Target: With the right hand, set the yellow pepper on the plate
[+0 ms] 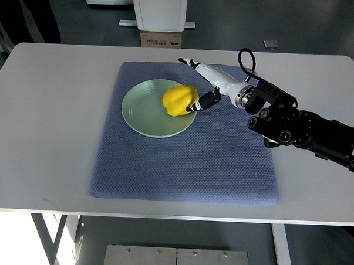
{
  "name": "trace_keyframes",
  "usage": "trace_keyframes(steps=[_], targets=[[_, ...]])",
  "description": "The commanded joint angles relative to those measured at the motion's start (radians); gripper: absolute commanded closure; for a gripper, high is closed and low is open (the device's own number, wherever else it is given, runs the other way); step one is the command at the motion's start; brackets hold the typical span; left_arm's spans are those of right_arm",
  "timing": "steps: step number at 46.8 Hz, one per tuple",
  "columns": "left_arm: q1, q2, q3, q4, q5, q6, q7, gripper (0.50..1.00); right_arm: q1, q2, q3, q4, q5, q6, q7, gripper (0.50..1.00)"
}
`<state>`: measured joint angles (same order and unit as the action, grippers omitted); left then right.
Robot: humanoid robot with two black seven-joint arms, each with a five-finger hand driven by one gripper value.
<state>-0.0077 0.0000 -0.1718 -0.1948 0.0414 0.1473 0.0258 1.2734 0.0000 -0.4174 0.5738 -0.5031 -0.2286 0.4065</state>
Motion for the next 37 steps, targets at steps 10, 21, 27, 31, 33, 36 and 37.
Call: trace_keyframes(steps=[10,21,27,31,33,36,37], targets=[[0.0,0.0,0.0,0.0,0.0,0.0,-0.001,0.5,-0.022,0.0,0.061,-0.005,0.011,0.0,-0.002,0.5],[0.0,0.0,0.0,0.0,0.0,0.0,0.0,0.5,-0.1,-0.026,0.239,-0.046,0.049,-0.005,0.0,0.5],[0.0,0.0,0.0,0.0,0.0,0.0,0.0,0.5,-0.118,-0.069,0.267,-0.052,0.049,-0.005,-0.001,0.5],[0.0,0.0,0.0,0.0,0.0,0.0,-0.001,0.5,-0.118,-0.081,0.267,-0.052,0.051,-0.005,-0.002,0.5],[0.0,0.0,0.0,0.0,0.0,0.0,0.0,0.5,-0.118,-0.093,0.267,-0.052,0.051,-0.005,0.002,0.5],[0.0,0.0,0.0,0.0,0.0,0.0,0.0,0.5,-0.124,-0.129,0.275,-0.052,0.052,-0.006,0.009,0.5],[0.0,0.0,0.0,0.0,0.0,0.0,0.0,0.5,-0.131,-0.141,0.285,-0.052,0.058,-0.006,0.014,0.5]])
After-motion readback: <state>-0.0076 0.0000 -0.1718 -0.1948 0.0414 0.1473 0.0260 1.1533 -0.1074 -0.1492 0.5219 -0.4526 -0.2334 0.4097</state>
